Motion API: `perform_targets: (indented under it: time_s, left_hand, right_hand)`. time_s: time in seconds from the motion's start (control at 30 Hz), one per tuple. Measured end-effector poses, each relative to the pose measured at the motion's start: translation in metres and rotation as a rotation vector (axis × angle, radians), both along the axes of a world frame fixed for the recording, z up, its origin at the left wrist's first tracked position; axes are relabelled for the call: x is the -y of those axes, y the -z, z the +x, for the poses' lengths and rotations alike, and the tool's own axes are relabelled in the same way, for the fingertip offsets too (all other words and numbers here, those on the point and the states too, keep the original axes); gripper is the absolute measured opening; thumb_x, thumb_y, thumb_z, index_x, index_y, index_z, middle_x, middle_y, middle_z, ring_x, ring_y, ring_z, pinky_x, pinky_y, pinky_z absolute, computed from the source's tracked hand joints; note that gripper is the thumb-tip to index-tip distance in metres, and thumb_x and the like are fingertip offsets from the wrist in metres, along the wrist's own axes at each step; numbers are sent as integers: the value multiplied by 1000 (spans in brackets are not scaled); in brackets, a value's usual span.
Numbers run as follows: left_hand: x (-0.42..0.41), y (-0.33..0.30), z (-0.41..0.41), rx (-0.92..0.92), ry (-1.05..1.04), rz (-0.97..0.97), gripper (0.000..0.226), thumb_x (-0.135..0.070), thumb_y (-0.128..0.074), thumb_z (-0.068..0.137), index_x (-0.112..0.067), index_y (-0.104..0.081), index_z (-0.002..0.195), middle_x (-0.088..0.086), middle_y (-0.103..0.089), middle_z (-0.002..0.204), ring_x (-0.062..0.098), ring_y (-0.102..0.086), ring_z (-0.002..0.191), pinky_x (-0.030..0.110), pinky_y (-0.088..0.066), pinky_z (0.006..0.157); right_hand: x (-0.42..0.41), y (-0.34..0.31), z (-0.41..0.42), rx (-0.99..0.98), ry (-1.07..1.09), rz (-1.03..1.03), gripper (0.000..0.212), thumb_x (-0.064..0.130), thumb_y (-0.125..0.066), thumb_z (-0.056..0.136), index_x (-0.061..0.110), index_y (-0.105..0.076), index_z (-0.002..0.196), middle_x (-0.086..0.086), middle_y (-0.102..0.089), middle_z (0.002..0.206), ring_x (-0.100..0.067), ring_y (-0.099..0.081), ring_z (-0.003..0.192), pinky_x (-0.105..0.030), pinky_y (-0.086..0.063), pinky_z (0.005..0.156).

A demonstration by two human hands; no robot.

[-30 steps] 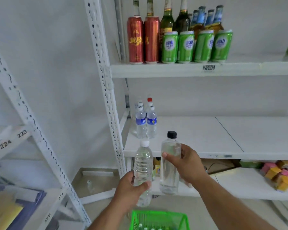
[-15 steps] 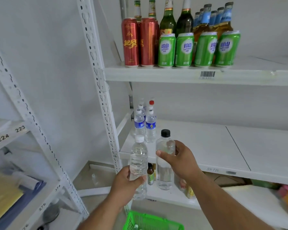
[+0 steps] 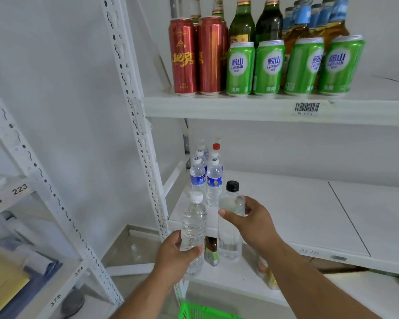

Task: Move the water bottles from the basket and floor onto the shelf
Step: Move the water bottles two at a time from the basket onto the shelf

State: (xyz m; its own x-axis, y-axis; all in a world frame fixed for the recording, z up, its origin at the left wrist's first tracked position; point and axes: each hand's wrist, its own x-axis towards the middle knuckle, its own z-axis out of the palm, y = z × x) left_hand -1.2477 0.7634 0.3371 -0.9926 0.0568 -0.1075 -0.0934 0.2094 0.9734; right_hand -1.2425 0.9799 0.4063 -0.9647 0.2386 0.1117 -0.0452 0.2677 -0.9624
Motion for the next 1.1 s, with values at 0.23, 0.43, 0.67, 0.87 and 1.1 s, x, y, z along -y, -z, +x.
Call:
perform_targets:
  time_s: [0.23,0.43,0.67,0.87,1.1]
  left_hand:
    - [16,6,-66,-9,22,-43,38,-37,-86,63,-34,-71,98,-12,-75,97,6,-68,94,29,-53,82]
    - [25,18,-119,-6,68,-59,40,-36,-86,65,-34,-69,102,-9,-72,102,11,-66,99,40,-54,91]
    - [21,26,-157,-4,80,-51,33,-32,-86,68,-44,-64,90,-17,-68,97,-3,-59,97,18,-45,71]
    - [17,32,-185,22,89,-43,32,-29,-85,71,-42,-64,90,-22,-65,97,-10,-53,97,12,-39,68]
    - [6,44,-216,44,114,-61,46,-34,-86,67,-34,-67,110,-12,-70,106,8,-61,107,32,-50,91]
  right_hand:
    - [19,1,-47,11,43,31,27,44,-85,70,37,-70,92,21,-74,86,5,-66,79,-19,-46,69]
    - [37,9,-79,20,116,63,29,47,-84,68,48,-66,91,21,-72,84,5,-65,77,-20,-45,68]
    - [43,14,-115,61,178,88,31,45,-85,66,36,-71,91,19,-74,85,4,-67,78,-20,-47,67]
    - [39,28,-143,91,185,82,31,45,-83,66,34,-70,91,15,-73,85,-1,-68,79,-26,-52,73]
    - [35,42,-166,145,218,99,43,52,-82,63,39,-67,101,15,-71,97,-3,-66,89,-24,-52,74]
